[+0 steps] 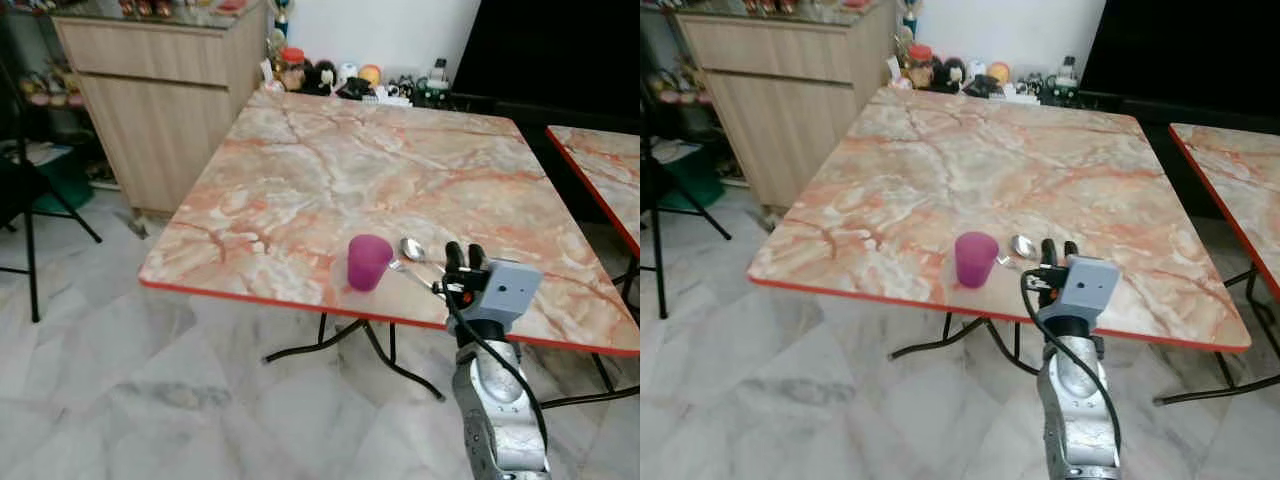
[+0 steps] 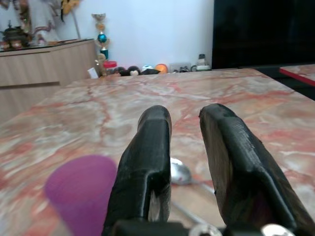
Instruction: Setting the table
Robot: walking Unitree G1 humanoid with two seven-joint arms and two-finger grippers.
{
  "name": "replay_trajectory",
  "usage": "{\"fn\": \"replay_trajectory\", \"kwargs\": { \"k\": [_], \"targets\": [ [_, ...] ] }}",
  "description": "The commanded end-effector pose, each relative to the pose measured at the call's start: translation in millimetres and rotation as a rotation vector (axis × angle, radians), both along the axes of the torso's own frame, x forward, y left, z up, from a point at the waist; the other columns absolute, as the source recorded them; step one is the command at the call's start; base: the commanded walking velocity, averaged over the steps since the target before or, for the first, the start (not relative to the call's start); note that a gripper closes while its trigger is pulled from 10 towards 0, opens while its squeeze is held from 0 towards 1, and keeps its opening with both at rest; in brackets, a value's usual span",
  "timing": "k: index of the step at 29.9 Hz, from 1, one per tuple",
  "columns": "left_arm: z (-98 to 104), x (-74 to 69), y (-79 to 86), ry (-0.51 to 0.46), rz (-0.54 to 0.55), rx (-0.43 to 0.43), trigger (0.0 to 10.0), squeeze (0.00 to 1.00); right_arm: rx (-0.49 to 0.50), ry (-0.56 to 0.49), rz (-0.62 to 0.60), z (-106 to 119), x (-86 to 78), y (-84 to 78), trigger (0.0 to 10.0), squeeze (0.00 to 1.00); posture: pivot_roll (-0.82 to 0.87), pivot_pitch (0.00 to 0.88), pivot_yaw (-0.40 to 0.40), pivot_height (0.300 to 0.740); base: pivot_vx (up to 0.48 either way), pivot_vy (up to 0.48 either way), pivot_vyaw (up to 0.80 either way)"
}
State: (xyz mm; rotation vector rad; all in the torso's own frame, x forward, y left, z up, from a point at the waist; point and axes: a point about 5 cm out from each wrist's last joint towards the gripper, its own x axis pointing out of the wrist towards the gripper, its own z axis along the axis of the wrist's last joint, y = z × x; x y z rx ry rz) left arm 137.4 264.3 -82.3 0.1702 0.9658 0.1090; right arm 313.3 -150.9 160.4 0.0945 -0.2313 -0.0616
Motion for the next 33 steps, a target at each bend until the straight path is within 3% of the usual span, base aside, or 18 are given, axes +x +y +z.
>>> {"fn": "replay_trajectory", "kwargs": {
  "k": [1, 9, 16, 21, 25, 28, 29, 33],
  "targets": [
    [-3, -3.2, -4.5, 0.017, -0.014, -0.004, 10.0, 0.00, 0.000, 0.000, -0.018, 0, -0.3, -6.3, 10.0, 0.00, 0.10, 0.116, -0.043, 0.740, 0.371, 0.000, 0.00],
    [-3, -0.9, -7.0, 0.006, -0.015, -0.007, 10.0, 0.00, 0.002, -0.002, -0.020, 0, 0.1, -6.6, 10.0, 0.00, 0.10, 0.116, -0.045, 0.740, 0.358, 0.000, 0.00],
    [-2, -0.1, -7.9, 0.001, -0.015, -0.008, 10.0, 0.00, -0.004, 0.000, -0.017, -1, -1.2, -7.8, 10.0, 0.00, 0.10, 0.117, -0.046, 0.740, 0.000, 0.000, 0.00],
    [-3, -1.1, -7.1, 0.008, -0.016, -0.005, 10.0, 0.00, -0.047, 0.000, -0.038, 0, -4.7, -24.6, 10.0, 0.00, 0.10, 0.117, -0.046, 0.740, 0.000, 0.000, 0.00],
    [-3, -1.4, -6.5, 0.008, -0.015, -0.003, 10.0, 0.00, -0.136, 0.020, -0.051, 6, -5.4, -47.2, 10.0, 0.00, 0.09, 0.118, -0.045, 0.740, 0.000, 0.000, 0.00],
    [-3, -1.7, -6.4, 0.010, -0.017, -0.002, 10.0, 0.00, -0.260, 0.036, 0.004, 16, -5.4, -67.6, 10.0, 0.00, 0.08, 0.118, -0.042, 0.740, 0.000, 0.000, 0.00],
    [-3, -1.7, -6.4, 0.010, -0.017, -0.002, 10.0, 0.00, -0.260, 0.036, 0.004, 16, -5.4, -67.6, 10.0, 0.00, 0.08, 0.118, -0.042, 0.740, 0.000, 0.000, 0.00],
    [-3, -1.3, -7.7, 0.010, -0.020, -0.006, 10.0, 0.00, -0.390, 0.114, 0.244, 20, -7.2, -71.3, 10.0, 0.00, 0.08, 0.114, -0.043, 0.740, 0.000, 0.000, 0.00]
  ]
}}
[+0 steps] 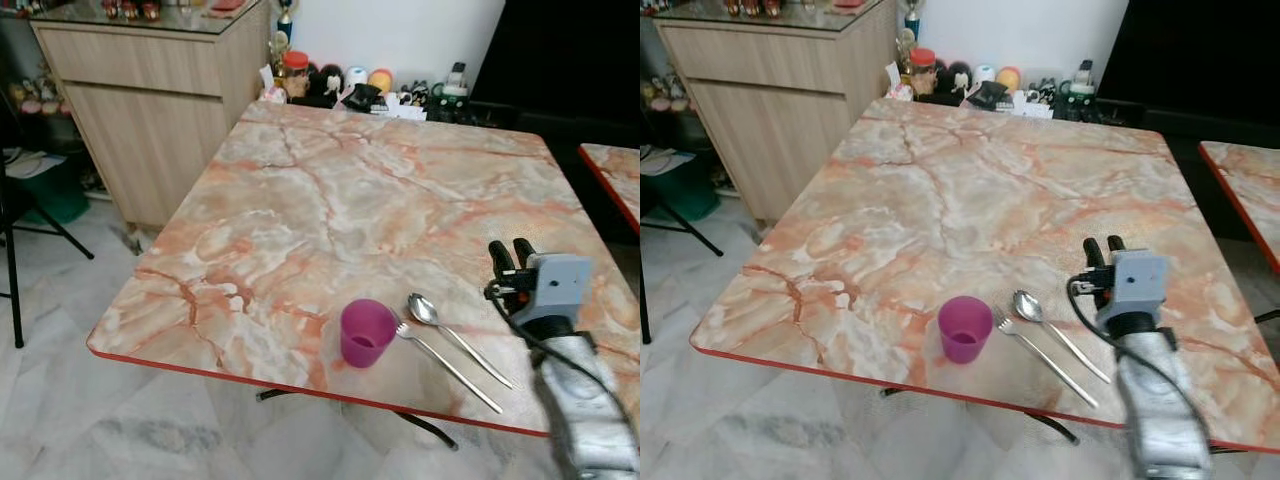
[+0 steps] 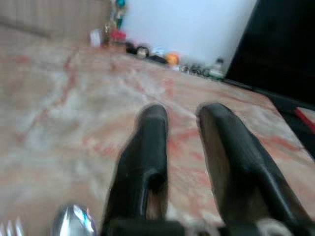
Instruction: Setting the table
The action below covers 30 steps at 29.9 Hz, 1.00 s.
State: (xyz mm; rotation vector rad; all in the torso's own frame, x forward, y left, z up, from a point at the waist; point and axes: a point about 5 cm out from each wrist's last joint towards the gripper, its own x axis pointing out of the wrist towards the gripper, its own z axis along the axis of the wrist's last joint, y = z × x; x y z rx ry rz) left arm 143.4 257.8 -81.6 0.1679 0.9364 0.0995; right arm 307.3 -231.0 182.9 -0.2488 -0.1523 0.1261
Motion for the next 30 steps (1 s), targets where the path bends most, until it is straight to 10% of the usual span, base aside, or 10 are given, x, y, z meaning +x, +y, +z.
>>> {"fn": "replay_trajectory", "kwargs": {
  "k": [1, 4, 7, 8, 9, 11, 12, 17, 18, 30],
  "targets": [
    [-4, -7.1, -1.5, 0.038, -0.012, -0.001, 10.0, 0.00, -0.066, 0.103, 0.126, -8, -2.0, 10.6, 10.0, 0.00, 0.08, 0.116, -0.041, 0.740, 0.000, 0.000, 0.00],
    [-4, -5.4, -5.0, 0.036, -0.018, -0.011, 10.0, 0.00, -0.186, 0.366, 0.308, -36, -13.1, 13.5, 10.0, 0.00, 0.08, 0.114, -0.043, 0.740, 0.000, 0.000, 0.00],
    [-4, -4.7, -6.3, 0.034, -0.018, -0.017, 10.0, 0.00, -0.148, 0.399, 0.274, -41, -10.9, 5.0, 10.0, 0.00, 0.09, 0.116, -0.040, 0.740, 0.000, 0.000, 0.00],
    [-4, -4.7, -6.3, 0.034, -0.018, -0.018, 10.0, 0.00, -0.135, 0.411, 0.287, -41, -11.1, 5.1, 10.0, 0.26, 0.08, 0.118, -0.039, 0.740, 0.000, 0.000, 0.00],
    [-4, -5.0, -6.1, 0.036, -0.018, -0.018, 10.0, 0.00, -0.132, 0.434, 0.353, -43, -14.3, 9.4, 10.0, 0.84, 0.08, 0.119, -0.037, 0.740, 0.000, 0.000, 0.00],
    [-4, -5.2, -6.0, 0.037, -0.018, -0.018, 10.0, 0.00, -0.131, 0.443, 0.382, -43, -15.8, 11.1, 10.0, 0.84, 0.08, 0.119, -0.037, 0.740, 0.000, 0.000, 0.00],
    [-4, -5.7, -5.6, 0.039, -0.019, -0.019, 10.0, 0.00, -0.112, 0.468, 0.426, -45, -17.9, 15.3, 10.0, 1.00, 0.08, 0.120, -0.036, 0.740, 0.000, 0.000, 0.00],
    [-5, -6.6, -5.2, 0.042, -0.020, -0.024, 10.0, 0.00, -0.072, 0.510, 0.522, -50, -17.8, 26.1, 10.0, 1.00, 0.09, 0.121, -0.034, 0.740, 0.000, 0.000, 0.00],
    [-5, -6.7, -5.6, 0.043, -0.022, -0.029, 10.0, 0.00, -0.080, 0.520, 0.518, -53, -15.1, 25.3, 10.0, 0.00, 0.09, 0.121, -0.034, 0.740, 0.000, 0.000, 0.00],
    [-4, -9.9, -1.1, 0.048, -0.016, -0.036, 10.0, 0.00, -0.102, 0.574, 0.498, -63, -1.4, 16.3, 10.0, 0.00, 0.10, 0.117, -0.038, 0.740, 0.000, 0.000, 0.00]
  ]
}}
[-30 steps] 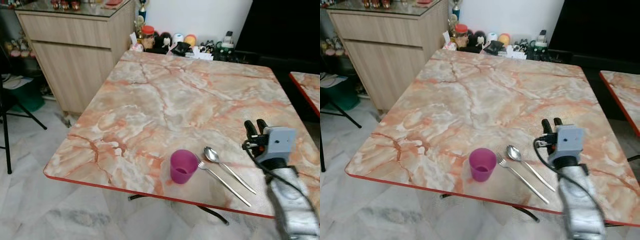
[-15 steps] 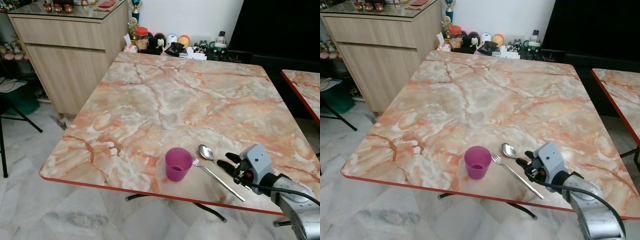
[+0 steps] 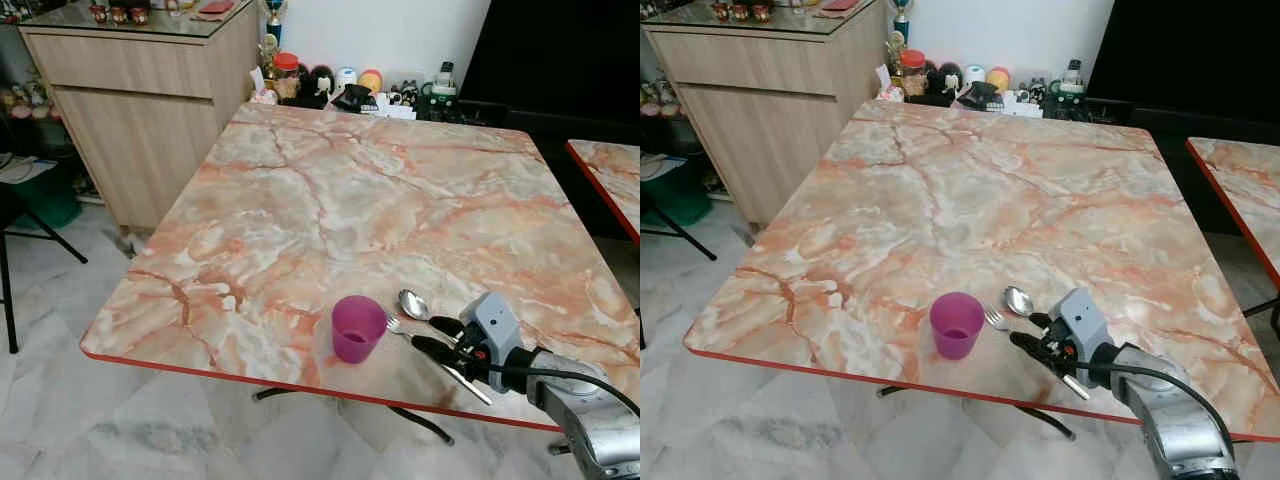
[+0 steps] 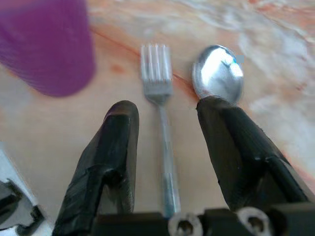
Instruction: Setting the table
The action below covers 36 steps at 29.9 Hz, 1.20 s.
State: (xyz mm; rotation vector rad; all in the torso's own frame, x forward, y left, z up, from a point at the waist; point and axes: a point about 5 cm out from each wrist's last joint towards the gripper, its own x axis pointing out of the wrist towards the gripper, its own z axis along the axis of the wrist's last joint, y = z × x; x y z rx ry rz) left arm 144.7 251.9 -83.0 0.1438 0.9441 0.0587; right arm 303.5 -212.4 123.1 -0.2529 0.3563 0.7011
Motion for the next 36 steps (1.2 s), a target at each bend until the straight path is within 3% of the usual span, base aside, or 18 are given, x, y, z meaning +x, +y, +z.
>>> {"fn": "replay_trajectory", "kwargs": {
  "k": [1, 27, 36],
  "targets": [
    [-3, -11.5, 5.1, 0.040, 0.008, 0.002, 10.0, 0.00, -0.015, 0.011, -0.008, -4, 2.8, -2.1, 10.0, 0.00, 0.10, 0.117, -0.038, 0.740, 0.000, 0.000, 0.00],
    [-4, -16.7, 7.3, 0.061, -0.002, 0.003, 10.0, 0.00, -0.011, 0.048, 0.034, -24, 2.2, 9.8, 10.0, 0.00, 0.11, 0.124, -0.033, 0.740, 0.000, 0.000, 0.00],
    [-2, -16.8, 13.3, 0.065, 0.005, 0.009, 10.0, 0.00, -0.031, 0.055, 0.001, -28, 3.3, 4.9, 10.0, 0.00, 0.10, 0.126, -0.032, 0.740, 0.000, 0.000, 0.00]
  ]
}}
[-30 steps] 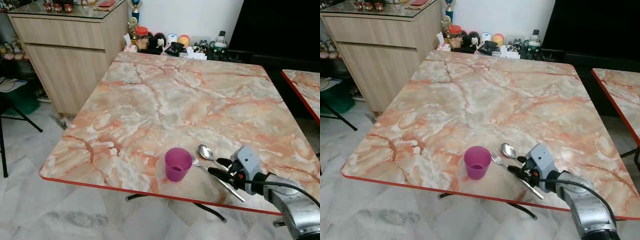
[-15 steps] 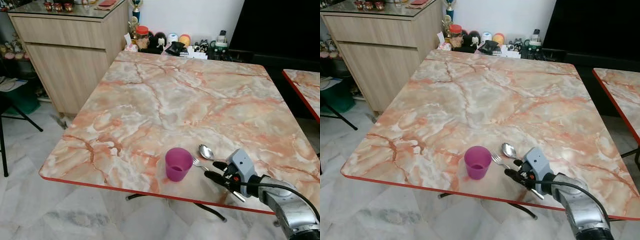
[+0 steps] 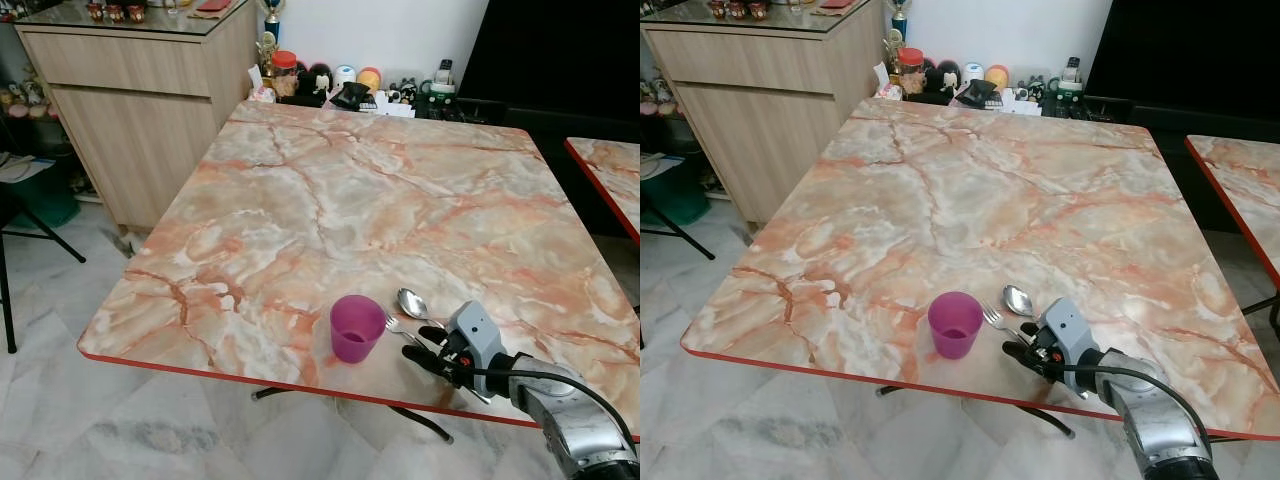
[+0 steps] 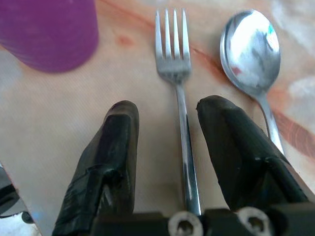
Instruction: Setting the table
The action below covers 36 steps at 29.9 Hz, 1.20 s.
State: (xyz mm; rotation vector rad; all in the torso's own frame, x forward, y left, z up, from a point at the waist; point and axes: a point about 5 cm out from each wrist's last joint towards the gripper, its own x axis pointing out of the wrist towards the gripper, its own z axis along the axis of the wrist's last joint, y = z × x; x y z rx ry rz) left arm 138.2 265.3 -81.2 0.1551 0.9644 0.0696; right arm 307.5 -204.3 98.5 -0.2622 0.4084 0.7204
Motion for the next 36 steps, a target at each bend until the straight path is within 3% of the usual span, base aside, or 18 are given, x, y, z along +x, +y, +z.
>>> {"fn": "replay_trajectory", "kwargs": {
  "k": [1, 21, 22, 24, 26, 36],
  "targets": [
    [-4, -10.1, -0.1, 0.045, -0.001, -0.006, 10.0, 0.00, -0.008, 0.006, -0.020, -3, 0.0, -3.6, 10.0, 0.00, 0.10, 0.127, -0.032, 0.740, 0.000, 0.000, 0.00],
    [-5, 1.1, -16.0, 0.021, -0.014, -0.023, 10.0, 0.00, -0.030, 0.044, -0.012, -13, 2.0, 0.9, 10.0, 0.00, 0.11, 0.149, -0.035, 0.740, 0.000, 0.000, 0.00],
    [-5, 1.5, -15.9, 0.019, -0.014, -0.023, 10.0, 0.00, -0.030, 0.046, -0.008, -14, 2.0, 1.9, 8.4, 0.00, 0.11, 0.150, -0.035, 0.740, 0.000, 0.000, 0.00],
    [-5, 1.6, -15.6, 0.016, -0.012, -0.024, 10.0, 0.00, -0.036, 0.053, -0.010, -16, 2.4, 3.5, 0.4, 0.00, 0.11, 0.157, -0.038, 0.740, 0.000, 0.000, 0.00],
    [-5, 1.3, -15.4, 0.016, -0.011, -0.025, 10.0, 0.00, -0.045, 0.061, -0.019, -18, 2.6, 3.1, 0.0, 0.00, 0.11, 0.157, -0.038, 0.740, 0.000, 0.000, 0.00],
    [-6, -5.8, -12.5, 0.030, -0.008, -0.032, 10.0, 0.00, -0.061, 0.088, 0.009, -26, -4.4, 3.8, 0.0, 0.00, 0.11, 0.153, -0.042, 0.740, 0.000, 0.000, 0.00]
  ]
}}
